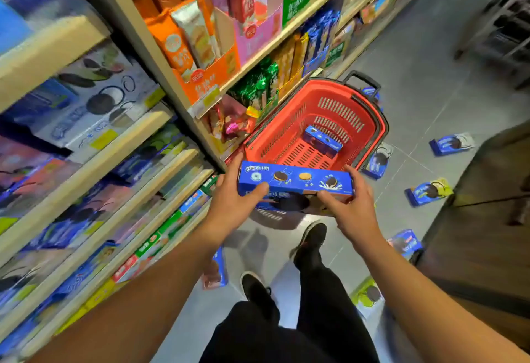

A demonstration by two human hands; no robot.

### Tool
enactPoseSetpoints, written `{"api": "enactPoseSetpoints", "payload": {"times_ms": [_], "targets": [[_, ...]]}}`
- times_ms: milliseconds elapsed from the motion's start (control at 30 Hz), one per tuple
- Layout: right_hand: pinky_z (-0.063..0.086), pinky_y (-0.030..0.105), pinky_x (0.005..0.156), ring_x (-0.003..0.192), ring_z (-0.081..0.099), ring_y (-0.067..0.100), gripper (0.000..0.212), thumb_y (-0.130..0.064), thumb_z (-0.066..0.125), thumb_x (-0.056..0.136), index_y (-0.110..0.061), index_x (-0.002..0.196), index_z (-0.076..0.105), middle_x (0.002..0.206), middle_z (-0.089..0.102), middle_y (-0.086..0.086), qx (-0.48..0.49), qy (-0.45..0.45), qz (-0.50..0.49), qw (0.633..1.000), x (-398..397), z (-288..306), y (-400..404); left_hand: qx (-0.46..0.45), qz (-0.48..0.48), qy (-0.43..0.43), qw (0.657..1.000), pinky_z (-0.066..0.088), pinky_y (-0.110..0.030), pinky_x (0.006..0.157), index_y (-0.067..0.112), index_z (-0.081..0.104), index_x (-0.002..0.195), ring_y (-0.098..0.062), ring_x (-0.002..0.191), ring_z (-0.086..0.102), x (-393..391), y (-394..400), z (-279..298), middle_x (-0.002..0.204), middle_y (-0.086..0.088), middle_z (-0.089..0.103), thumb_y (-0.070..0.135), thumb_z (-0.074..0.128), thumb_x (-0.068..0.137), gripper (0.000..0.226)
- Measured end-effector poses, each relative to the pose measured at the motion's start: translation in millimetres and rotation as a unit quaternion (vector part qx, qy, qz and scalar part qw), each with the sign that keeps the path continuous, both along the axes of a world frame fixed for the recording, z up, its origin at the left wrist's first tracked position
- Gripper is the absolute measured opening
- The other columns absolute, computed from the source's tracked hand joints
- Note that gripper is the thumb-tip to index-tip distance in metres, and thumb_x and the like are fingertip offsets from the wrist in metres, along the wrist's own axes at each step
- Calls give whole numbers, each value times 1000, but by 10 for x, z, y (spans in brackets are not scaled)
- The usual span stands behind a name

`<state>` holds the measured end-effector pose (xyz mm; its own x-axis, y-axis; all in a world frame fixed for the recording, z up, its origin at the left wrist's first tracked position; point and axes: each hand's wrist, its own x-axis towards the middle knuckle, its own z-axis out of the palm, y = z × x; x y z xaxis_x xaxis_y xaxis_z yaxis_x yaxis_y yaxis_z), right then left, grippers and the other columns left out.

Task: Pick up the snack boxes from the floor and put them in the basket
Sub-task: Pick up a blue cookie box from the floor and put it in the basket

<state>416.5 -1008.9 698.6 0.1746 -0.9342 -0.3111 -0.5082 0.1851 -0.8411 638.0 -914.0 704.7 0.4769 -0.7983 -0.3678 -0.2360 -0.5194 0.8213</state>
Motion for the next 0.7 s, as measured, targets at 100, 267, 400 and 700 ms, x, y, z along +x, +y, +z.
{"api": "enactPoseSetpoints", "payload": {"times_ms": [100, 267, 400, 700], "targets": [[47, 45, 102, 112, 56, 19, 81, -55, 75, 58, -43, 132, 43, 115, 38, -9, -10, -14, -34, 999, -113, -47, -347, 12, -40, -12, 999, 43, -36, 101, 45, 22, 145, -11, 116, 49, -77, -486, 5, 133, 4, 41, 56, 66, 75, 83], [43, 40, 105, 114, 52, 17, 75, -32, 83, 68, -31, 133, 46, 117, 39, -5, -7, -18, -74, 997, -190, -241, -1028, 14, -37, -48, 998, 44, -32, 97, 33, 30, 146, -15, 114, 51, -224, -1364, -154, 127, -2, 49, 60, 66, 64, 93], [41, 32, 104, 110, 50, 10, 80, -29, 85, 67, -28, 137, 46, 117, 43, -5, -2, -7, -103, 995, -200, -519, -1705, 34, -48, -102, 993, 43, -41, 101, 28, 37, 143, -21, 121, 51, -253, -2137, -372, 133, -2, 52, 68, 58, 57, 98], [38, 27, 102, 115, 52, 15, 83, -24, 86, 68, -19, 140, 45, 118, 46, -6, 29, 18, -153, 988, 105, -1505, -2709, 31, -114, -81, 990, 48, -31, 92, 19, 45, 134, -6, 106, 60, 60, -3391, -1386, 120, 6, 62, 45, 75, 68, 77]]}}
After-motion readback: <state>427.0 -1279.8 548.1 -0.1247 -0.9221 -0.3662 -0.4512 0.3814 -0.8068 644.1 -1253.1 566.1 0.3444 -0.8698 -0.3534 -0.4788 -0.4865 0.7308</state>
